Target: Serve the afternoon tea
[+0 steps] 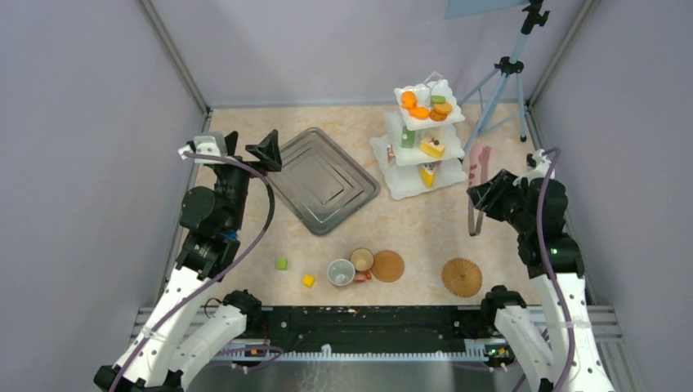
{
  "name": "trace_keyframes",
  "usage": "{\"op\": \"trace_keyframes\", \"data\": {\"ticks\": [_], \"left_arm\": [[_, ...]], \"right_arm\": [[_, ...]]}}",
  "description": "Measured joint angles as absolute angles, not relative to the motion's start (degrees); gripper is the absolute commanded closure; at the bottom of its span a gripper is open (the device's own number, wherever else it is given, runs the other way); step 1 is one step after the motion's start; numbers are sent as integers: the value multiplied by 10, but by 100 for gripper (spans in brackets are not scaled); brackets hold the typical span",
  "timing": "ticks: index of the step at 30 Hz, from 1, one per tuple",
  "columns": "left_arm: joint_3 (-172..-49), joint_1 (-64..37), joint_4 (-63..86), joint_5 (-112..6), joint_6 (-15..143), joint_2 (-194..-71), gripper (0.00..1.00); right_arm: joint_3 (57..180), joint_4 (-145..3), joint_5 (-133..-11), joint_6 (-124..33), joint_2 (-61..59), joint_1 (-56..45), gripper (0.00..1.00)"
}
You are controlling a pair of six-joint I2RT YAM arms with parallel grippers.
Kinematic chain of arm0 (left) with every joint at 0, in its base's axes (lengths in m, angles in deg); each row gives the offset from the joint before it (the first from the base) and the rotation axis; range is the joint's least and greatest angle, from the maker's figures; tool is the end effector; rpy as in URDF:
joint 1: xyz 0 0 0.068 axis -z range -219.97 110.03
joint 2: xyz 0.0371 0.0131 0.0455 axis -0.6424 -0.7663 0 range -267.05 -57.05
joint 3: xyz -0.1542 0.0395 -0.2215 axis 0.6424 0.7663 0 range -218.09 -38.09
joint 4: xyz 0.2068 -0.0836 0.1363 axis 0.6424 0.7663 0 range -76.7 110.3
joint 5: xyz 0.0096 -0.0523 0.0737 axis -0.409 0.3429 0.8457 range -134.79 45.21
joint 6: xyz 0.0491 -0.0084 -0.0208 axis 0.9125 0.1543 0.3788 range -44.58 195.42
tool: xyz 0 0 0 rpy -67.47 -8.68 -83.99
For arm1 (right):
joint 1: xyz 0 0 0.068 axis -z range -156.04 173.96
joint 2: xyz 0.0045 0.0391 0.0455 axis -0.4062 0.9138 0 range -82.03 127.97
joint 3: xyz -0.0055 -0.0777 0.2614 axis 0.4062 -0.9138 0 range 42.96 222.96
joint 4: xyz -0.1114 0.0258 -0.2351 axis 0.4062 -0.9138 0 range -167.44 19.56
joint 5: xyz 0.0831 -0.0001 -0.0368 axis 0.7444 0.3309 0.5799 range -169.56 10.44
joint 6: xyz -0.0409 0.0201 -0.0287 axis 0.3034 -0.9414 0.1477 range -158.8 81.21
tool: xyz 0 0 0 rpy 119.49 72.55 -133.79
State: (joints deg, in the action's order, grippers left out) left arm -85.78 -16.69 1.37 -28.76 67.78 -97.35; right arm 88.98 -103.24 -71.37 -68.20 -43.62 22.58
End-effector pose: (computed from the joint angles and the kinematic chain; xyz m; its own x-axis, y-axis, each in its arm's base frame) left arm 0.1472 -0.0527 0.4109 0.2824 -0.2606 -0.9232 0.1797 0.9597 -0.2159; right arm 0.1467 0.0087 0.3230 -0.4457 0.4753 -0.7586 0.0759 0.8644 0.4970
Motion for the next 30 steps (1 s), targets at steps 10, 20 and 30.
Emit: {"op": "trace_keyframes", "data": {"ticks": [10, 20, 30], "left_arm": [[-858, -167, 15, -290, 675, -980, 1], [-858, -167, 14, -255, 694, -973, 1], [-858, -168, 14, -252, 696, -972, 1]], "right_arm": [[904, -869, -499, -651, -469, 167, 56], [1075, -772, -628, -548, -72, -153, 55], [1192, -775, -682, -445, 269, -179, 52]]}}
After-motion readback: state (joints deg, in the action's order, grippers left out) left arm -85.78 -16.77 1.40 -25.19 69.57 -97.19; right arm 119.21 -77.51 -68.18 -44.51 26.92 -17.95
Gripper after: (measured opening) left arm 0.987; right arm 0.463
